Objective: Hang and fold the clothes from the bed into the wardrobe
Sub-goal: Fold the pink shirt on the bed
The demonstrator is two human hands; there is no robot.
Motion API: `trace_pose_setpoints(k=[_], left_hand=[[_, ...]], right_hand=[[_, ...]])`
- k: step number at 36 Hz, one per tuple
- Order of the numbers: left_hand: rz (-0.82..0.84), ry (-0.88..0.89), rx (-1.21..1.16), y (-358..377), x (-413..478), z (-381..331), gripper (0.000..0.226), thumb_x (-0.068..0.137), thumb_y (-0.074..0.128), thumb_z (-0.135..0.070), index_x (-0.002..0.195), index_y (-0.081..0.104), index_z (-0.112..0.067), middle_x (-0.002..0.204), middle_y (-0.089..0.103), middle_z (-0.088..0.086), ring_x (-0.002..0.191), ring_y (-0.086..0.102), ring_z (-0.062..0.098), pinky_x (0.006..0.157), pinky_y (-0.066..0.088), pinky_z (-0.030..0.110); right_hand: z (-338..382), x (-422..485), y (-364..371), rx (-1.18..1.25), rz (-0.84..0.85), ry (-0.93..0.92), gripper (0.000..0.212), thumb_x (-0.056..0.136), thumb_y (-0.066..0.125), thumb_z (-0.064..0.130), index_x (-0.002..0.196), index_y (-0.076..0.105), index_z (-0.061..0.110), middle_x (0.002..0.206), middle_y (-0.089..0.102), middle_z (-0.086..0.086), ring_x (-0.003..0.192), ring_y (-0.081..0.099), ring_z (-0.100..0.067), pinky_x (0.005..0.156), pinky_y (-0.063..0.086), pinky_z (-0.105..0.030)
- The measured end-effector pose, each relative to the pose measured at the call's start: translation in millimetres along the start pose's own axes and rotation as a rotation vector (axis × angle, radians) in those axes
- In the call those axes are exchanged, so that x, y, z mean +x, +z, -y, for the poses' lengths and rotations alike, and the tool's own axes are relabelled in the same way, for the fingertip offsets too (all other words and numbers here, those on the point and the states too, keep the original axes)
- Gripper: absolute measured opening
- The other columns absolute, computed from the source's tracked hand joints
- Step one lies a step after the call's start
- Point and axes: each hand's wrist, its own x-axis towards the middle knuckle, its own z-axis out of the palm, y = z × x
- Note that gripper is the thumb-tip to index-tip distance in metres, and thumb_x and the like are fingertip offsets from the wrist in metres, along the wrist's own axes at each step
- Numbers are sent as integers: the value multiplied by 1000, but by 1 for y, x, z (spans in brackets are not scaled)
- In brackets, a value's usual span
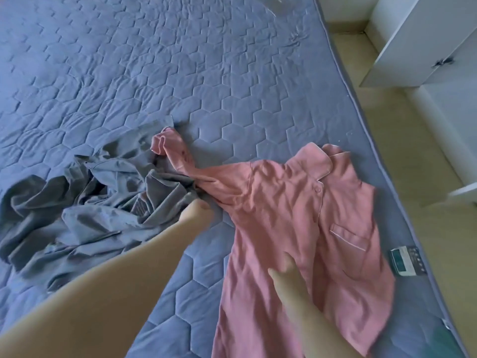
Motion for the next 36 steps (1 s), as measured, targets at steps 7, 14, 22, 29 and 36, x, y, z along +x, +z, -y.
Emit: trace_pose_setpoints(k=[7, 14, 22, 29, 36], left_hand=[[217, -63, 191, 85, -56, 72, 12, 85, 54, -22, 77, 45, -22, 84, 59, 3, 76, 57, 21, 64, 45, 27], [367, -106, 278, 117, -95, 116, 23, 85, 53, -20, 107, 57, -12, 103, 62, 6, 94, 59, 23, 73, 45, 25], [169, -147, 257, 92, -115, 152, 4, 92, 41, -11, 93, 44, -13, 110, 59, 17, 100, 56, 32, 69, 37, 29], [37, -77, 306, 41, -119, 179, 23, 98, 40, -26, 113, 49, -10, 109, 61, 15, 96, 55, 31, 69, 33, 29], [205, -165, 216, 36, -138, 190, 22, 82, 63, -47, 82, 52, -28, 79, 57, -3, 66, 53, 12, 53, 36, 23]], right_hand=[[-45, -12, -3, 18, -60, 106, 60, 85, 59, 14, 141, 38, 12, 134, 51, -15, 118, 51, -26, 98, 40, -32], [-91, -30, 10, -17, -75, 123, 48, 86, 57, 12, 133, 47, 11, 131, 54, -12, 119, 52, -25, 91, 36, -24], [-110, -60, 17, -110, -44, 127, 43, 87, 53, 23, 129, 47, 21, 126, 59, -1, 114, 55, -25, 84, 35, -25], [-101, -84, 44, -9, 2, 93, 43, 88, 53, 14, 131, 46, 16, 103, 57, -1, 105, 56, -26, 80, 36, -25], [-105, -101, 58, 2, 27, 87, 39, 89, 53, 18, 127, 48, 17, 114, 60, -4, 109, 55, -26, 85, 37, -26]])
